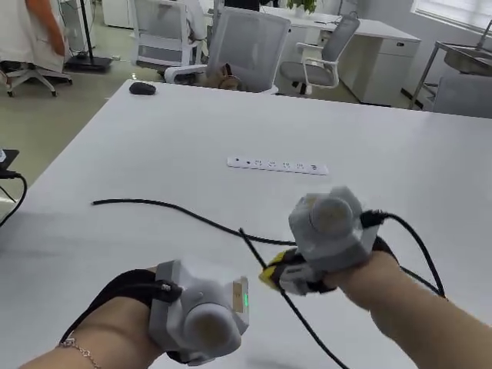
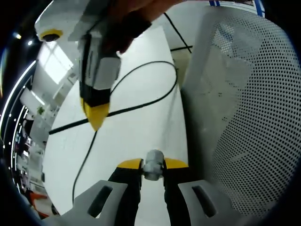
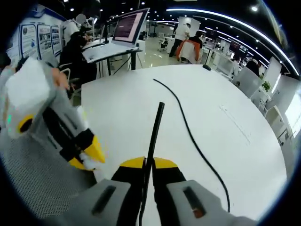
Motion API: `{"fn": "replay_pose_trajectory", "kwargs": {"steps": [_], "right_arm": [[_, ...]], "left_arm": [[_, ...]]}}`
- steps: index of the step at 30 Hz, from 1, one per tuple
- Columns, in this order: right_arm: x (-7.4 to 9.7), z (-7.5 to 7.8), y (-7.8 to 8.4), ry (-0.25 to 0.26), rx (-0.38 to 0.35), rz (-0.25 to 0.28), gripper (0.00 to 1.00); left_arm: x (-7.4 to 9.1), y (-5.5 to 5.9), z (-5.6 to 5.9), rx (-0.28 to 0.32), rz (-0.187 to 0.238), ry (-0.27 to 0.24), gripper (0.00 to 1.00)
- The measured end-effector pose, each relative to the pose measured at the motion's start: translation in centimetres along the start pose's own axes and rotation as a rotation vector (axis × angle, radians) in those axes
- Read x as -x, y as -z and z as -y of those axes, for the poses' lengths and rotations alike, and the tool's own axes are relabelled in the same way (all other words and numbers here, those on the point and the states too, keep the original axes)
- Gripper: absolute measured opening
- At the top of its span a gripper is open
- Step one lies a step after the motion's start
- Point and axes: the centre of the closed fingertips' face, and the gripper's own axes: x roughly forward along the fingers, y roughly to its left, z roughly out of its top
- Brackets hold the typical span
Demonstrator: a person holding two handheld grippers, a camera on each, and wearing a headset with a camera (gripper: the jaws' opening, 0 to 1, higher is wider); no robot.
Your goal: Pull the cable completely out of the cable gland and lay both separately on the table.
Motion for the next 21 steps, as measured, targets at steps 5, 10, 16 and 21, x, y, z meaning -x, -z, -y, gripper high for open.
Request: {"fn": "replay_pose_trajectory", "kwargs": {"steps": [5, 10, 16, 21], "right_arm": [[-0.4, 7.0, -1.2, 0.120, -0.202, 0.059, 0.07], [1.7, 9.7, -0.3, 0.165, -0.265, 0.057, 0.23], [4.1, 5.6, 2.8, 0.127, -0.226, 0.031, 0.20], [6.5, 2.6, 5.7, 0.101, -0.182, -0.003, 0.20]], "left_arm": [[0.1, 0.2, 0.1, 0.005, -0.005, 0.000, 0.18], [0.5, 0.5, -0.2, 0.053, 0.003, -0.008, 0.18], [0.8, -0.1, -2.0, 0.155, 0.060, -0.028, 0.18], [0.4, -0.2, -2.5, 0.140, 0.047, -0.004, 0.18]]}}
